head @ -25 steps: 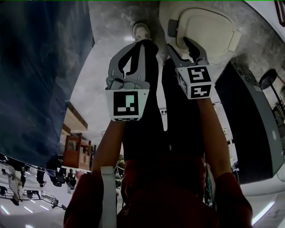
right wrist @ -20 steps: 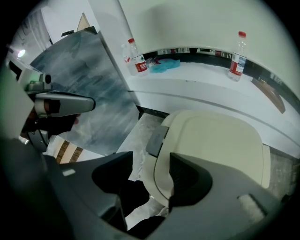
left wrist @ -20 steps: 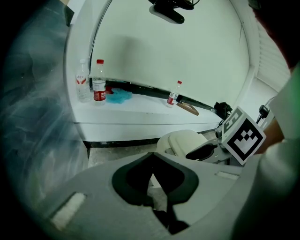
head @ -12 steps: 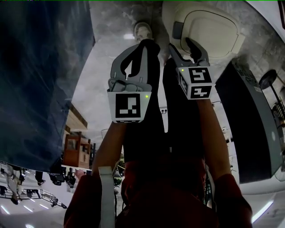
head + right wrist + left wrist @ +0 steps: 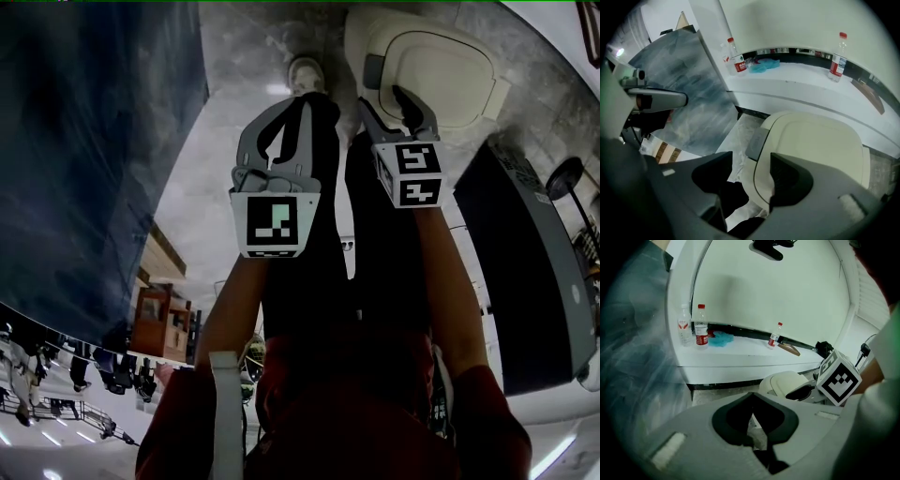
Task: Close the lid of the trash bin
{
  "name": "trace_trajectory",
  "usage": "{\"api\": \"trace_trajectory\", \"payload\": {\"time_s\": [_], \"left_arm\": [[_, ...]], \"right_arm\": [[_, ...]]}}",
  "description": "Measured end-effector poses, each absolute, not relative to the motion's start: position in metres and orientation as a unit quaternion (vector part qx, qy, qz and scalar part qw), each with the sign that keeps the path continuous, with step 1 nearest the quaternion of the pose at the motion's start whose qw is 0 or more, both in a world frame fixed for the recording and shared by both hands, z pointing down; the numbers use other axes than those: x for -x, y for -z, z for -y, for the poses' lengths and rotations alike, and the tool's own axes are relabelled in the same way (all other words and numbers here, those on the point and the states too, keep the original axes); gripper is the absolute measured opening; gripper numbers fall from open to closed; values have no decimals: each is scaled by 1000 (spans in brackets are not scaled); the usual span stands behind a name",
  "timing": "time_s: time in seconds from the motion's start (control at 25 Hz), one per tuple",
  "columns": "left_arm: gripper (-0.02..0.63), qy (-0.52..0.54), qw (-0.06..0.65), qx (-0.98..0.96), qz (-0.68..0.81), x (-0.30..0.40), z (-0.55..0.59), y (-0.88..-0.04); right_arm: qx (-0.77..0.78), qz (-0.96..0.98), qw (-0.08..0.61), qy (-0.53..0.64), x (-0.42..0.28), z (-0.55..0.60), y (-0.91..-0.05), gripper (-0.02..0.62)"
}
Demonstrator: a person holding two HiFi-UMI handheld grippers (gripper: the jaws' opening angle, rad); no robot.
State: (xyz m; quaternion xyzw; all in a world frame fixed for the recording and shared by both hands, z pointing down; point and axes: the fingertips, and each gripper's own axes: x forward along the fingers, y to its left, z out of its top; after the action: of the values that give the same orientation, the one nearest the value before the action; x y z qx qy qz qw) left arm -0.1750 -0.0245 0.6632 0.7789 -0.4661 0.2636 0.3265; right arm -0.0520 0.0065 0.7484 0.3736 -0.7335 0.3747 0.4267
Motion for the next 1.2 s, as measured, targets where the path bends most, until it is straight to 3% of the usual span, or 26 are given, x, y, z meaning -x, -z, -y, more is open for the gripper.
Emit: {"api": "trace_trajectory", "payload": {"time_s": [0.64,1.2], "left_arm": [[5,-251,282,-781,498,133,11,-580],[5,-187,187,-792,550,88,21,-422]], "right_arm": [[-391,768,393,-320,-9,-8,-664,252],[-430,817,298,-243,-66,2,-494,250]]}}
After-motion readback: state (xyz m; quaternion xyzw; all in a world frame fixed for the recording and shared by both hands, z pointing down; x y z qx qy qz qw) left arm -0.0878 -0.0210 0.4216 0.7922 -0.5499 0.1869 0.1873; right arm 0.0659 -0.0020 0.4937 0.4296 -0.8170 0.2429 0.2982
